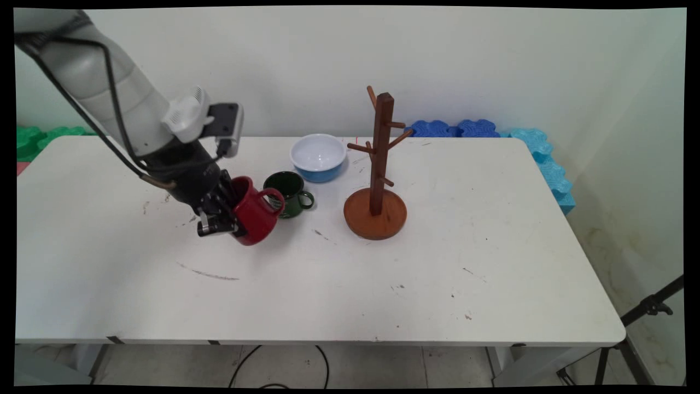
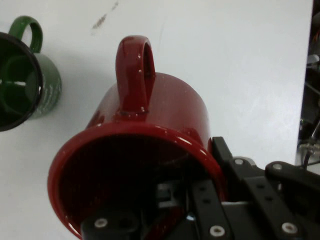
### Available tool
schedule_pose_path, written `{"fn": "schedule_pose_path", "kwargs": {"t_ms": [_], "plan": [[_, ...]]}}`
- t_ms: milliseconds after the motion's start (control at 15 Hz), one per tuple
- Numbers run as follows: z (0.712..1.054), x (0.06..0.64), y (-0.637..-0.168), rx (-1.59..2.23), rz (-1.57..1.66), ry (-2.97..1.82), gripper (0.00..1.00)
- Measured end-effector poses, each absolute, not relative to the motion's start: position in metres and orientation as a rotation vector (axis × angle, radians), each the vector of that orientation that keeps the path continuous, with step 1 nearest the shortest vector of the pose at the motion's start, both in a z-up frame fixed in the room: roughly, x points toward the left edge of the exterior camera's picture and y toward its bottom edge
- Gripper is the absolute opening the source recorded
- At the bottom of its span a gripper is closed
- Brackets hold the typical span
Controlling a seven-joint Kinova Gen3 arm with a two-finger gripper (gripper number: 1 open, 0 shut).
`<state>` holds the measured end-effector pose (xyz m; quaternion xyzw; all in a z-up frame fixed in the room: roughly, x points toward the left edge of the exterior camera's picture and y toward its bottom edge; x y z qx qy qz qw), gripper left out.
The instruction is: Place the picked object on the table
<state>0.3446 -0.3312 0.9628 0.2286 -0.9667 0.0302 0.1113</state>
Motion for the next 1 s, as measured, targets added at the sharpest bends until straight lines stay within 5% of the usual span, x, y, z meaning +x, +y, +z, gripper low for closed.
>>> {"fn": "schedule_pose_path", "kwargs": {"t_ms": [1000], "plan": [[0.891,0.318,-0.358,0.686,0.067,-2.902,0.00]]}}
